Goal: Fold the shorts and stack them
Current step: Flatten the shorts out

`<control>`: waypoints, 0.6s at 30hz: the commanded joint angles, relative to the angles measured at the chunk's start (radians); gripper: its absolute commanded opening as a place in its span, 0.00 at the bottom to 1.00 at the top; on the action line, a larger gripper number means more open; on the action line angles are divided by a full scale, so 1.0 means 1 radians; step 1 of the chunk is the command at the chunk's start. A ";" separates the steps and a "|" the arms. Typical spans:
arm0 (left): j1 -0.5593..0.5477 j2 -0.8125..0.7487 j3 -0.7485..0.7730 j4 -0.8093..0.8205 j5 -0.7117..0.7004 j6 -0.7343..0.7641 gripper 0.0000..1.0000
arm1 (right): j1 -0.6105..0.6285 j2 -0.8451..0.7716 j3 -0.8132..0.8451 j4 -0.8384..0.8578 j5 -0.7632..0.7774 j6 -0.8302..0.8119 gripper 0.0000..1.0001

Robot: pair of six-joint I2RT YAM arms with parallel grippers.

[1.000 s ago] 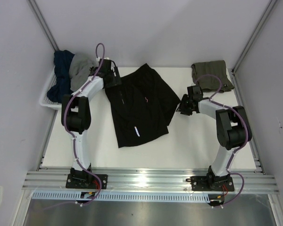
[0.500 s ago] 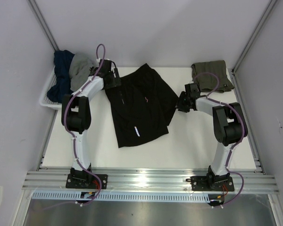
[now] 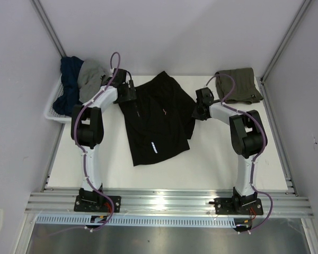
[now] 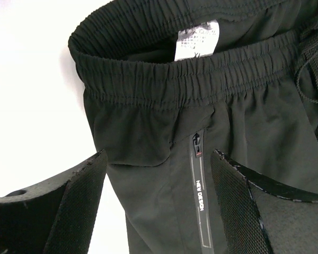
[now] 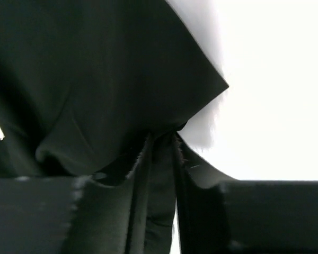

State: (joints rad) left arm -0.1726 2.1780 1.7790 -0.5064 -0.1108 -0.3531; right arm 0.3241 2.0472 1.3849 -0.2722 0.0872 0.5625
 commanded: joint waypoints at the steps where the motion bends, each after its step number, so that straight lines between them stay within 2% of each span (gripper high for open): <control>1: 0.001 -0.021 0.045 -0.014 -0.010 0.029 0.80 | 0.015 0.074 0.019 -0.159 0.149 -0.039 0.16; 4: 0.001 -0.024 0.036 -0.006 0.002 0.032 0.80 | 0.010 0.064 0.006 -0.165 0.181 -0.029 0.00; 8: 0.001 -0.018 0.033 0.011 0.026 0.034 0.80 | -0.013 -0.031 -0.056 -0.144 0.207 -0.023 0.00; 15: 0.001 0.042 0.062 0.017 0.060 0.039 0.73 | -0.100 -0.159 -0.181 -0.131 0.172 -0.042 0.00; 18: 0.001 0.039 0.046 0.052 0.053 0.048 0.74 | -0.105 -0.176 -0.218 -0.121 0.158 -0.049 0.00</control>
State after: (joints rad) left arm -0.1726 2.2089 1.7981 -0.4965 -0.0692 -0.3309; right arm 0.2203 1.9022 1.2095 -0.3435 0.2283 0.5426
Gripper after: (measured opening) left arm 0.735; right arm 0.002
